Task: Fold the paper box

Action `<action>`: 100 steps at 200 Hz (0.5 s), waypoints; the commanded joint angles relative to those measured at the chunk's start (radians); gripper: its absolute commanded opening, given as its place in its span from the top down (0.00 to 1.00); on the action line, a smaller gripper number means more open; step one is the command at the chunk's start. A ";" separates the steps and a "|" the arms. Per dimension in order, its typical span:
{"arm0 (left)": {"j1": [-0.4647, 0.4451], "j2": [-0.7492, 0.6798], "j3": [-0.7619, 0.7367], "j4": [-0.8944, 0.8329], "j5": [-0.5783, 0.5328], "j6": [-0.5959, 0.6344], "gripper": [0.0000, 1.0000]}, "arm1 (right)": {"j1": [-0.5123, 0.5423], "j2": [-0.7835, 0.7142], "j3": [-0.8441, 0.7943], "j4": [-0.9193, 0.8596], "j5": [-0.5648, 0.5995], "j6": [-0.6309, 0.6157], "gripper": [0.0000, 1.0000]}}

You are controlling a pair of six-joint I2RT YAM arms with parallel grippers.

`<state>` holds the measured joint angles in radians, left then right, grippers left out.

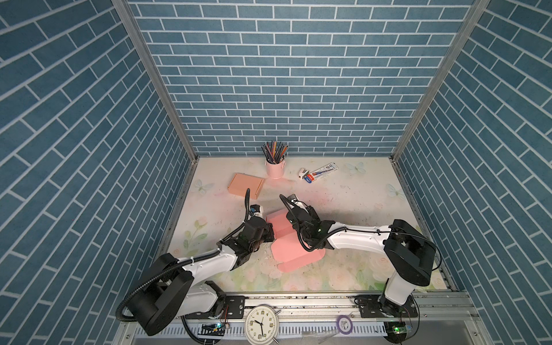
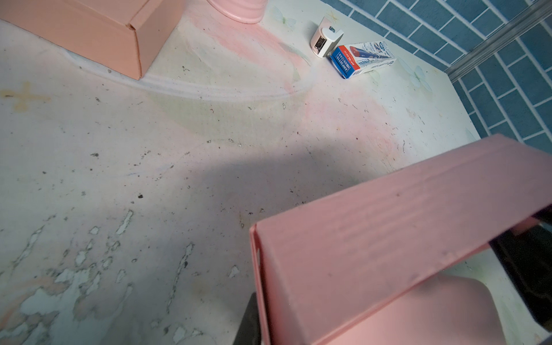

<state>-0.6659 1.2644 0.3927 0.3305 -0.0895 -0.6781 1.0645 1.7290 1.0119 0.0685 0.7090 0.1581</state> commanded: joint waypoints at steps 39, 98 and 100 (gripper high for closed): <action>-0.016 0.008 0.017 0.066 -0.004 -0.012 0.87 | 0.002 -0.001 -0.006 -0.015 -0.007 -0.018 1.00; -0.016 0.028 0.018 0.076 -0.019 -0.014 0.87 | 0.003 -0.065 -0.054 0.017 -0.062 0.009 0.88; -0.016 0.029 0.018 0.076 -0.019 -0.015 0.87 | 0.002 -0.068 -0.057 0.018 -0.065 0.010 0.88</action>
<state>-0.6693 1.2827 0.3927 0.3527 -0.0975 -0.6834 1.0637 1.7142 0.9886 0.0776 0.7013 0.1612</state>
